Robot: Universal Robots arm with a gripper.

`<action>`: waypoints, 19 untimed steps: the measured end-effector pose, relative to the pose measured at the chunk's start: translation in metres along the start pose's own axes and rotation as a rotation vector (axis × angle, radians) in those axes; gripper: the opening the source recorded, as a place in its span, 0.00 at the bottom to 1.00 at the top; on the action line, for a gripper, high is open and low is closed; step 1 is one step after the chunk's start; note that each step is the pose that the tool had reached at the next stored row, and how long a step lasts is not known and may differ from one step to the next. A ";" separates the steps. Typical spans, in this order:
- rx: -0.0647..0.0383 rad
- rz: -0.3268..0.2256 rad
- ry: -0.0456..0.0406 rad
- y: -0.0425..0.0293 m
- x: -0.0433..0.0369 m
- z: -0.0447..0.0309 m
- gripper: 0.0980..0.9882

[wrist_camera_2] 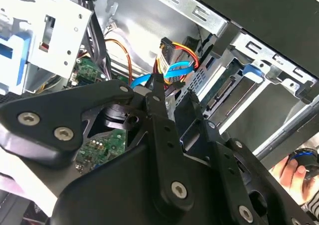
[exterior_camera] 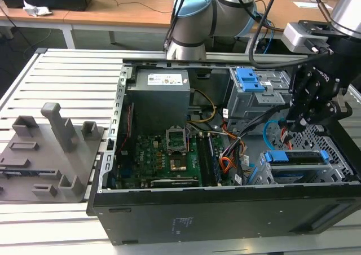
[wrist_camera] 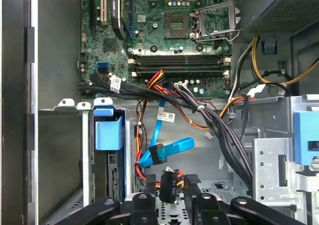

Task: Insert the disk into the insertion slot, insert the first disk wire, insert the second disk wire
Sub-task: 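Insert the first disk wire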

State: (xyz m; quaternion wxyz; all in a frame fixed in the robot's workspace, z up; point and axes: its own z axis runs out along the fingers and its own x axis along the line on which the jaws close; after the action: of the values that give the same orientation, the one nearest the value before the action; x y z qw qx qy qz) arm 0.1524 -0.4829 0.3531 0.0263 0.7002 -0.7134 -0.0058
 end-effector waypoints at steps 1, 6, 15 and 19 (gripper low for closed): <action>0.000 0.000 0.0023 0.0000 0.0000 0.0011 0.30; 0.000 0.000 0.0031 0.0002 0.0000 0.0017 0.30; 0.000 0.000 0.0039 0.0002 0.0000 0.0017 0.08; 0.000 0.000 0.0039 0.0001 0.0008 0.0019 0.08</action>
State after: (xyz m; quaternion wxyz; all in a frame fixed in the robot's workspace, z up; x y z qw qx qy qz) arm 0.1522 -0.4837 0.3512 0.0276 0.7001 -0.7135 -0.0044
